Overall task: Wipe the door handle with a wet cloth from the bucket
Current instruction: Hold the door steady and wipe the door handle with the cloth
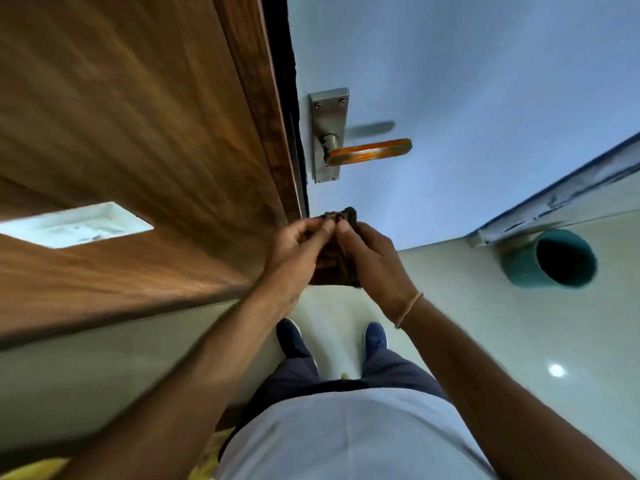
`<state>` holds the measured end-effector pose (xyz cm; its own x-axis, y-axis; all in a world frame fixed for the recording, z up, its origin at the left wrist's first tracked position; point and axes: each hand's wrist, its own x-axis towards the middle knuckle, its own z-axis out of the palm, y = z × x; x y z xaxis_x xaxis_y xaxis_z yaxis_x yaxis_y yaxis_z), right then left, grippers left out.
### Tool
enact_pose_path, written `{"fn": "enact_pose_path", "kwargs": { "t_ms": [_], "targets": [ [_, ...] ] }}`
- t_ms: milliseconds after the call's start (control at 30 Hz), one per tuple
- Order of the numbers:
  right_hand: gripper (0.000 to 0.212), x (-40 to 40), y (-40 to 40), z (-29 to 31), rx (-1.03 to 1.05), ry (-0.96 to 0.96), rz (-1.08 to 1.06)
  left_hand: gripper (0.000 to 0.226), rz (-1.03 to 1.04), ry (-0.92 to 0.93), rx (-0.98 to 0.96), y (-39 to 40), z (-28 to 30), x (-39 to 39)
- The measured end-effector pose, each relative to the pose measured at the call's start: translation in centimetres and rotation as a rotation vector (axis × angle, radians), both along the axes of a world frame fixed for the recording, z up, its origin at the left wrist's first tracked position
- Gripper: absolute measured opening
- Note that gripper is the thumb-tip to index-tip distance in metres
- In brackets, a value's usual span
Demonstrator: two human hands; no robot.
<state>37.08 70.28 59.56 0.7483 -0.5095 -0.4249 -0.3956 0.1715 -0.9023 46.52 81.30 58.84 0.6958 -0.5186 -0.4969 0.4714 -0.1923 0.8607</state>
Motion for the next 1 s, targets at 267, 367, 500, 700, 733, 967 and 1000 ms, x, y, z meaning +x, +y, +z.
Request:
{"fn": "enact_pose_path", "kwargs": {
  "t_ms": [267,367,500,700,733,967,1000],
  "targets": [
    [0.018,-2.0,-1.1,1.3,-0.045,-0.044,-0.149,0.031,-0.055,-0.283,0.013,-0.8,2.7,-0.6],
    [0.016,-2.9,-2.2,2.4,-0.035,-0.062,-0.202,0.015,-0.074,-0.64,0.107,-0.5,2.2,-1.9],
    [0.01,-4.0,-3.8,3.8,-0.228,-0.066,-0.167,0.039,-0.171,-1.297,0.393,0.0,2.0,-3.0],
    [0.008,-3.2,-5.4,6.3,-0.2,-0.098,-0.22,0.057,-0.104,-1.769,0.588,0.0,6.6,-1.7],
    [0.007,-2.9,-5.7,6.4,-0.045,-0.136,-0.272,0.062,-0.057,-1.788,0.617,0.0,7.3,-1.4],
    [0.043,-1.8,-6.3,6.8,0.468,-0.36,-0.272,0.089,0.026,-1.823,0.76,-0.1,7.7,1.5],
    [0.036,-1.4,-6.4,7.0,0.285,-0.329,-0.315,0.091,0.018,-1.84,0.784,-0.1,7.3,1.9]
  ]
}}
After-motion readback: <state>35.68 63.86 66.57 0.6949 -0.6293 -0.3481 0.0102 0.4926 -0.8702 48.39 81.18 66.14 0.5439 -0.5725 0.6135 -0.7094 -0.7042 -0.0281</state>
